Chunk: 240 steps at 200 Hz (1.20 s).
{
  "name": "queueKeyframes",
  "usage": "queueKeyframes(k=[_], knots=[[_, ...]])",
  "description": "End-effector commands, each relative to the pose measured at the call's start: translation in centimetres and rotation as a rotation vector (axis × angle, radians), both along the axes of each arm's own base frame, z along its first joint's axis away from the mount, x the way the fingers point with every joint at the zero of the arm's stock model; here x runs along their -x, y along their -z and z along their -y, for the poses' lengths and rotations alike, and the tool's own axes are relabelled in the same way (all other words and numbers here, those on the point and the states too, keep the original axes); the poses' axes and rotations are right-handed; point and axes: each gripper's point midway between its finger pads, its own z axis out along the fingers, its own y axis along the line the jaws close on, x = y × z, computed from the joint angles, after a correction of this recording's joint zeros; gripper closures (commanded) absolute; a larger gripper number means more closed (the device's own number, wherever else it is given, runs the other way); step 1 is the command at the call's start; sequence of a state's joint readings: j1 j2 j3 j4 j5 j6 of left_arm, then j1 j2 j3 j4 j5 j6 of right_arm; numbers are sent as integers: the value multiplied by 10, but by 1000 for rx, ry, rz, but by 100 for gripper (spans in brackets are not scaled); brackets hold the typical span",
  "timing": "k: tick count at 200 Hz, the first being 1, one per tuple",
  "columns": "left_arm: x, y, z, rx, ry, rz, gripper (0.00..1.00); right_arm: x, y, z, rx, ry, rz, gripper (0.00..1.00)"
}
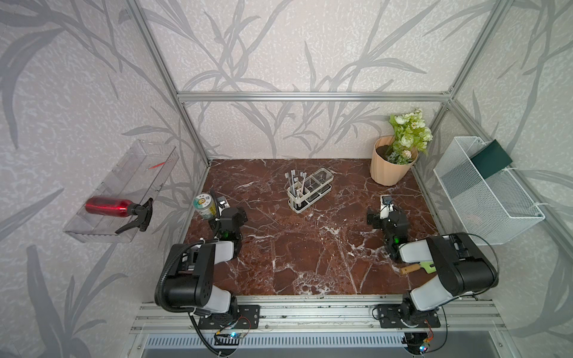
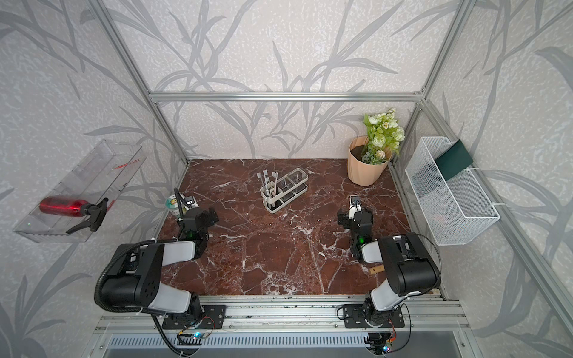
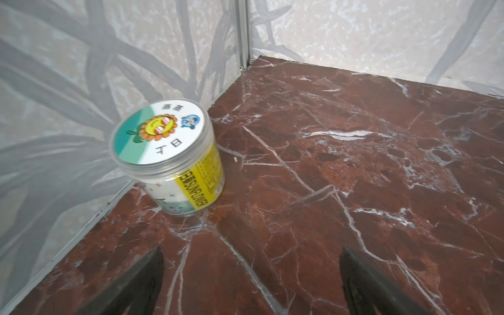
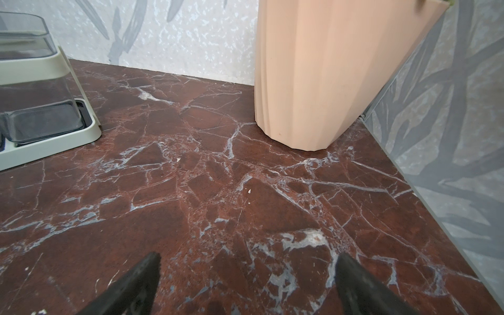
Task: Place the toothbrush into the toothbrush holder
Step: Reset both arms
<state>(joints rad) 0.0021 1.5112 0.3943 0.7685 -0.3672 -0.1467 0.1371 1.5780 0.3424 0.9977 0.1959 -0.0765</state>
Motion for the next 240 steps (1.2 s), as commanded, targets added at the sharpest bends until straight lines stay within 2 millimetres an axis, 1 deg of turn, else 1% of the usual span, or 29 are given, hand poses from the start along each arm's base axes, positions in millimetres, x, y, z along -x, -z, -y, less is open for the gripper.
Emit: queueKeyframes(k=[1, 8, 25, 41, 53, 92, 240], knots=[[-7, -9, 7, -10, 57, 39, 1, -5, -6, -2, -12, -7, 25, 1], [-8, -7, 7, -13, 56, 35, 1, -5, -6, -2, -12, -7, 25, 1], [-9, -10, 8, -20, 62, 65, 1, -5, -7, -2, -12, -7, 27, 1], [-8, -7, 8, -13, 61, 31, 1, -5, -6, -2, -12, -7, 26, 1], [-9, -10, 8, -21, 60, 54, 1, -5, -6, -2, -12, -8, 26, 1], [-8, -8, 9, -17, 61, 36, 1, -5, -6, -2, -12, -7, 26, 1], [-8, -9, 9, -19, 61, 40, 1, -5, -6, -2, -12, -8, 26, 1]])
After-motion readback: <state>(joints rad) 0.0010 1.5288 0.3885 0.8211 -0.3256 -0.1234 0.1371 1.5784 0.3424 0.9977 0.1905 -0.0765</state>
